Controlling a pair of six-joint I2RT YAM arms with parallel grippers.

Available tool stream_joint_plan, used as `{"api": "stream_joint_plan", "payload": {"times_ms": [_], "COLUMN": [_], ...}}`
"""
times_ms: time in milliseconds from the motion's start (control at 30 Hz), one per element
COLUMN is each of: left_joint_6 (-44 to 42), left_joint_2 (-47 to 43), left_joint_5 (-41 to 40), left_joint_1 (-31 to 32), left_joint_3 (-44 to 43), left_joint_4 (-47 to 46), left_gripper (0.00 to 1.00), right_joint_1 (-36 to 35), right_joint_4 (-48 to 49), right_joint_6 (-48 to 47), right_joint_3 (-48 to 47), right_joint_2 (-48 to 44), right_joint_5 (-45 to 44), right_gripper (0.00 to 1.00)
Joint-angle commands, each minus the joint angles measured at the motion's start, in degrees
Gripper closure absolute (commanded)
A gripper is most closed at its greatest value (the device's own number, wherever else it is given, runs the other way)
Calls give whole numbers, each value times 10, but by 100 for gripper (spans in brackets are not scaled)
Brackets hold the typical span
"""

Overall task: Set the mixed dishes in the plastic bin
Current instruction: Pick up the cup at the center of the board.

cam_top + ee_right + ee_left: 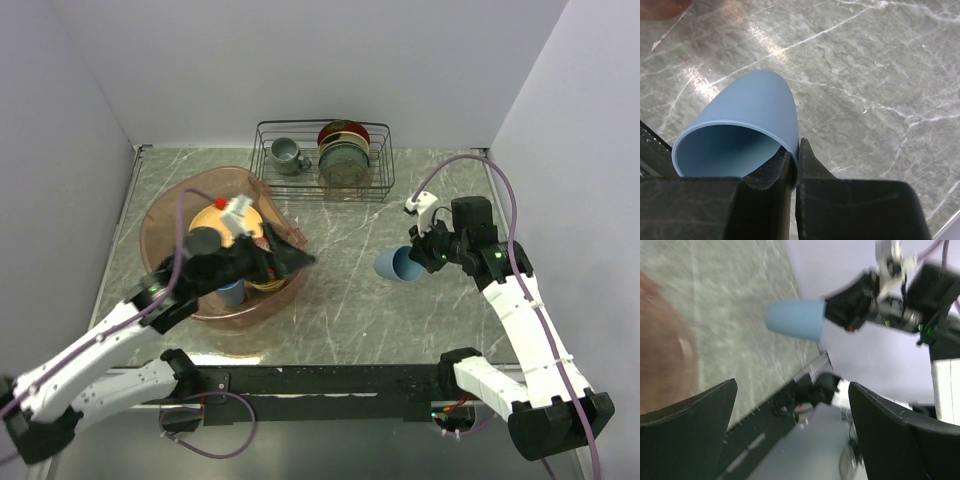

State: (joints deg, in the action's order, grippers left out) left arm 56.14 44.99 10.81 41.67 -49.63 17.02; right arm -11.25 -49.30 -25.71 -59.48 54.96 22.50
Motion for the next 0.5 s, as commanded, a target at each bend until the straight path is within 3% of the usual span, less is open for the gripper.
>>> {"api": "stream_joint_plan", "payload": {"times_ms": [0, 267, 467], "left_joint_6": [34, 115, 180], "left_joint_2": [95, 271, 476], "left_joint_5": [-156, -370, -475], "left_joint_1": [106, 257, 318], "left_joint_3": [-75, -264, -483], "left_joint_4": [11, 134, 350], "left_gripper": [1, 1, 1], "right_joint_1": [-16, -22, -23], "right_joint_4": [39, 50, 57], "right_joint_6": [26, 35, 40], "right_joint_3": [-31, -22, -16], "right_joint_2": [6, -5, -7], "right_joint_5": [-22, -29, -29], "right_gripper": [100, 100, 100]}}
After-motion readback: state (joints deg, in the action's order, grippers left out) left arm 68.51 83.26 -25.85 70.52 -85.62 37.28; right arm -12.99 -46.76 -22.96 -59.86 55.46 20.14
